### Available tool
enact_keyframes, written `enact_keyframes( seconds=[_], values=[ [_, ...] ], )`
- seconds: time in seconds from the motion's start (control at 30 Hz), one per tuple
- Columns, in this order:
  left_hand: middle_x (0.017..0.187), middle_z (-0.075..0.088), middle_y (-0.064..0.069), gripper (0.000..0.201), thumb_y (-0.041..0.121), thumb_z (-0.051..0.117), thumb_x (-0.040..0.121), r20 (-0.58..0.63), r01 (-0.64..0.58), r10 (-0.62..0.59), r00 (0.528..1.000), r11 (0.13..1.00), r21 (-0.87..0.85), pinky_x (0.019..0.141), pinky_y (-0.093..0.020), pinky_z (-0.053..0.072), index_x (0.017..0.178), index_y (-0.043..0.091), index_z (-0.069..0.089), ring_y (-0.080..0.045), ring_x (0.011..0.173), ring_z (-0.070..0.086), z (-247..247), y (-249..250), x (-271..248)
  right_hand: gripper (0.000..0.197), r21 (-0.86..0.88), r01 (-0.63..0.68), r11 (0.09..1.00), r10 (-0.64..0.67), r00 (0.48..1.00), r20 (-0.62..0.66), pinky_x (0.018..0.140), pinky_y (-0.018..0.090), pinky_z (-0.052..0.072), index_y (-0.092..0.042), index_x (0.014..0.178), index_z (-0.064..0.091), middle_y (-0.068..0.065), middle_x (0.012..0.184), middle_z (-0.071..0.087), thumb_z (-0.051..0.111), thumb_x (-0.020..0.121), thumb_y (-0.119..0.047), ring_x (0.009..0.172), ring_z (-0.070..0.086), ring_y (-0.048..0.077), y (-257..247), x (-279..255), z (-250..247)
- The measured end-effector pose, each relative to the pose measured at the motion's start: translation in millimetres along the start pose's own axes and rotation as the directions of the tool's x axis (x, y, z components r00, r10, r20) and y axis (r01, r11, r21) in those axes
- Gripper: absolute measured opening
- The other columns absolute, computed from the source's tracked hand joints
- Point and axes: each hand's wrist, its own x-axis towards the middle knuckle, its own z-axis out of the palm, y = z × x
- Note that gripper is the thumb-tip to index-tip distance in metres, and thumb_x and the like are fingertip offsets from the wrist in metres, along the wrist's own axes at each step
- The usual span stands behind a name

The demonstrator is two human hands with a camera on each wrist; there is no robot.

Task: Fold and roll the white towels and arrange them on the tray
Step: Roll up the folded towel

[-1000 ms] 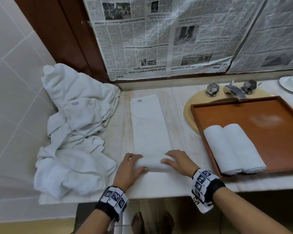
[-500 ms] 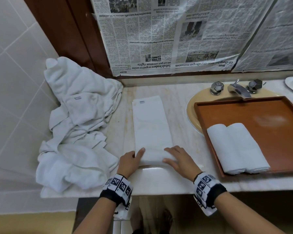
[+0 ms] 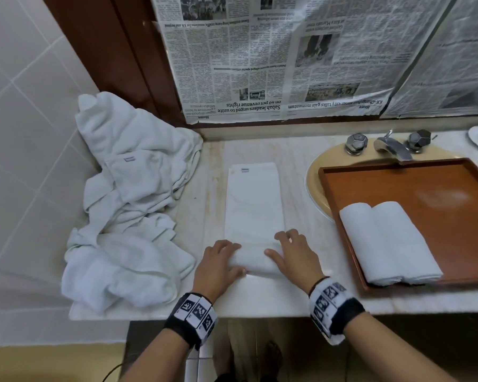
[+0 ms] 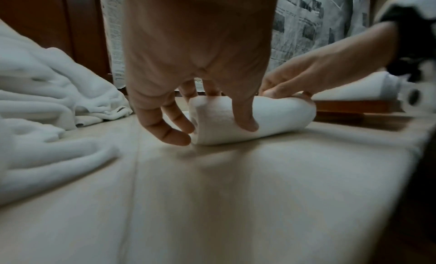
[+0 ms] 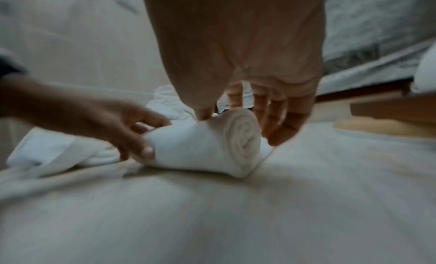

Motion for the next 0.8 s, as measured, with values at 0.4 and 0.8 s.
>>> enact_keyframes(
  seconds=[0.4,0.8],
  values=[
    [0.127,0.057,0.009,0.072,0.059,0.075,0.076,0.125,0.078,-0.057,0.991,0.982,-0.172,0.100,-0.033,0.043,0.138,0.041,0.045,-0.014,0.115,0.053,-11.8,-3.8,12.1,0.043,0.308,0.041,0.951,-0.122,0.962,0.246,0.093,0.027,0.040,-0.017,0.117,0.066,0.001,0.116,0.059,0.072,0.085,-0.046,0.109,0.054,0.018,19.2,12.8,-21.2],
    [0.103,0.061,0.009,0.064,0.079,0.068,0.064,0.143,0.160,-0.125,0.982,0.952,-0.260,0.083,-0.023,0.043,0.114,0.039,0.067,-0.009,0.098,0.058,-15.0,-6.0,6.6,0.034,0.233,0.028,0.972,-0.049,0.995,0.084,0.079,0.037,0.047,-0.020,0.101,0.062,-0.001,0.093,0.060,0.045,0.099,-0.050,0.085,0.059,0.020,16.0,5.8,-6.9]
  ],
)
